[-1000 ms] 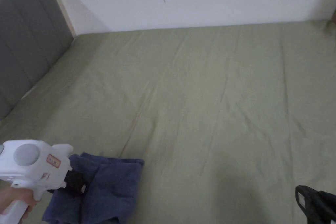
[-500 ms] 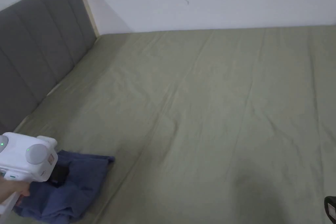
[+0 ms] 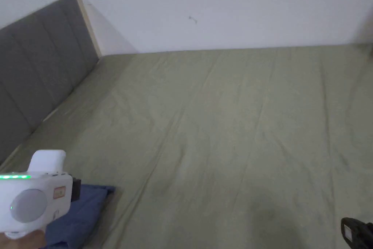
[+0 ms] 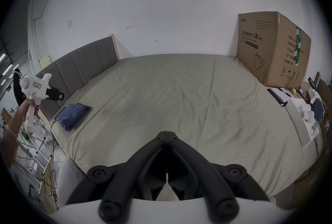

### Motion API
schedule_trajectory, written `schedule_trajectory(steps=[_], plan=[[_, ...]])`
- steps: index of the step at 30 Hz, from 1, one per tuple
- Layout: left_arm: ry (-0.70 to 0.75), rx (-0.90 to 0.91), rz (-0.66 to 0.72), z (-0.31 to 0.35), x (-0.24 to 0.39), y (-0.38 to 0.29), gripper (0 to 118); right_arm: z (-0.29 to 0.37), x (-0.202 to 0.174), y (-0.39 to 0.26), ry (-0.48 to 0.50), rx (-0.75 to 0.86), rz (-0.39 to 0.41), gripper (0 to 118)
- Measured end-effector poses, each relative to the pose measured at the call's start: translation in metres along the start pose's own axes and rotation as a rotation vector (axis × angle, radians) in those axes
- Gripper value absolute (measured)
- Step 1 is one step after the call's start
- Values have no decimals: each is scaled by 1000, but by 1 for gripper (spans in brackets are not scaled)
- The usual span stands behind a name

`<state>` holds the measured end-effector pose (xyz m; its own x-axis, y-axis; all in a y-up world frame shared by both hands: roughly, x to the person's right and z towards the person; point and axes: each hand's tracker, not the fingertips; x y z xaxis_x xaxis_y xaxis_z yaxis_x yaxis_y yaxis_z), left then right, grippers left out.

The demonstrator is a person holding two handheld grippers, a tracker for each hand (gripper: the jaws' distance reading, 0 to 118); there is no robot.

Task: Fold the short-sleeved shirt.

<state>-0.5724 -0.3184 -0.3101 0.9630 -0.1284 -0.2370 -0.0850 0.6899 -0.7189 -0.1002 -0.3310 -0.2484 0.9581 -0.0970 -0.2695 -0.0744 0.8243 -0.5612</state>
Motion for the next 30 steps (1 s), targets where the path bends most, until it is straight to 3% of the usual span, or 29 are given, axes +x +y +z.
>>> schedule_trajectory(steps=[11, 20, 24, 25, 26, 27, 29, 30], plan=[[-24, 226, -34, 82, 132, -31, 0, 28, 34, 24, -46, 134, -22, 0], [-77, 362, -4, 134, 177, -19, 3, 46, 51, 49, -63, 223, -6, 0], [-149, 417, 20, 142, 184, -6, 36, 44, 57, 67, -72, 228, -13, 0], [-161, 390, 27, 141, 183, -1, 66, 45, 59, 70, -70, 231, -18, 2], [-171, 365, 49, 141, 182, 3, 104, 44, 61, 74, -64, 233, -27, 12], [-182, 378, 83, 143, 181, 4, 117, 46, 62, 76, -58, 237, -37, 24], [-199, 442, 116, 149, 176, 6, 118, 49, 64, 80, -47, 254, -49, 54], [-189, 443, 116, 152, 175, 9, 118, 51, 63, 82, -46, 259, -58, 64]])
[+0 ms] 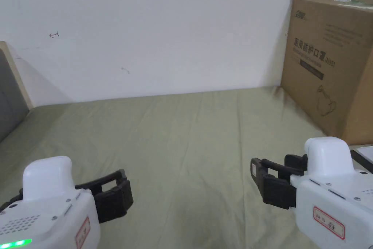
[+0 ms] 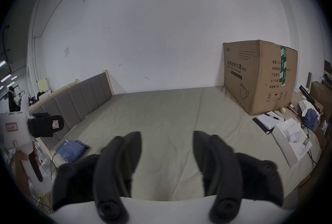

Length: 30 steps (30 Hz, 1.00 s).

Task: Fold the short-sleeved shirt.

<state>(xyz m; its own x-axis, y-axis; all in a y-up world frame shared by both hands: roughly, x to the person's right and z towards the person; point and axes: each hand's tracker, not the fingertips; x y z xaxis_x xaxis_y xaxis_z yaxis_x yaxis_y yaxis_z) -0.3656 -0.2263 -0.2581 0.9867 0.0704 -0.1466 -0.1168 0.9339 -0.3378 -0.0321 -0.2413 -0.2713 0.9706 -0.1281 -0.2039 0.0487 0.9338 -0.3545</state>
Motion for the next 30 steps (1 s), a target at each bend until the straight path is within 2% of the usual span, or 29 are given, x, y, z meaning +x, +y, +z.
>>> schedule_trajectory(steps=[2, 5, 6, 8, 10, 16, 19, 22, 25, 30], plan=[[22, 37, -7, 5, 2, 8, 118, 1, 3, 3, 13, 4, -23, 91], [21, 59, -22, 12, 5, 18, 118, 4, 3, 7, 52, 6, -97, 118], [30, 60, -30, 15, 8, 22, 118, 7, 5, 8, 92, 44, -126, 118], [21, 64, -100, 18, 14, 24, 118, 6, 8, 10, 109, 22, -170, 118], [17, 81, -122, 23, 19, 22, 118, 6, 7, 11, 102, 36, -168, 118], [96, 84, -108, 30, 34, 15, 118, 5, 3, 16, 49, 55, -92, 118], [102, 93, -168, 30, 36, 9, 118, 7, -1, 14, 21, 70, -49, 118], [110, 78, -175, 31, 37, 8, 118, 6, -4, 13, 32, 62, -53, 118], [63, 73, -124, 33, 33, 8, 118, 5, -9, 13, 37, 53, -62, 118], [90, 67, -129, 31, 33, 9, 118, 7, -15, 14, 29, 44, -39, 118]])
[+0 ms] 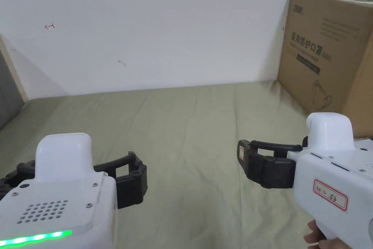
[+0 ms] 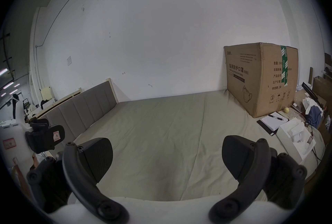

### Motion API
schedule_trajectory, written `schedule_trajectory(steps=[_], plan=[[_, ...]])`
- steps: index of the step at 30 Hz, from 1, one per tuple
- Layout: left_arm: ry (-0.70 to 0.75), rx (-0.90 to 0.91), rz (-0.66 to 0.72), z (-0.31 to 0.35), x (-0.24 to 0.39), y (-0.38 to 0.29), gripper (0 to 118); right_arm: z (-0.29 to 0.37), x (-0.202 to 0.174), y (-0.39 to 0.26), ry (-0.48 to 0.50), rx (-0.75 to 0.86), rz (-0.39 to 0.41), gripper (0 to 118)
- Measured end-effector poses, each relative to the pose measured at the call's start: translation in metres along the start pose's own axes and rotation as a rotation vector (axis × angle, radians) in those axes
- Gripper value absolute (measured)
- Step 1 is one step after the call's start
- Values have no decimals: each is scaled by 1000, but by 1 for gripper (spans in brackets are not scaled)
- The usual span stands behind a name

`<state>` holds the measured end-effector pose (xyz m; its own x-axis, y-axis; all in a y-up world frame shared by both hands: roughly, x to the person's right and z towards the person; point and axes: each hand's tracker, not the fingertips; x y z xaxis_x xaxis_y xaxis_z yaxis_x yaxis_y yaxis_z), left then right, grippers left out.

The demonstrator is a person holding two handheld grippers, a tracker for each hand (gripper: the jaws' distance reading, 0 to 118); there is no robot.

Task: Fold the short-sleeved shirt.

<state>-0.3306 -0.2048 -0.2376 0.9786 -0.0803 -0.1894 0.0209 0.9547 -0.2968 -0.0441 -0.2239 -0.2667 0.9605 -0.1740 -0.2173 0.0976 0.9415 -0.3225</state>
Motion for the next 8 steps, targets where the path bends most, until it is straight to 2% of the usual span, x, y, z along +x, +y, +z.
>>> schedule_trajectory(steps=[8], plan=[[-35, -10, 12, -5, 3, -3, 117, 2, -2, 2, -6, 5, 2, 118]])
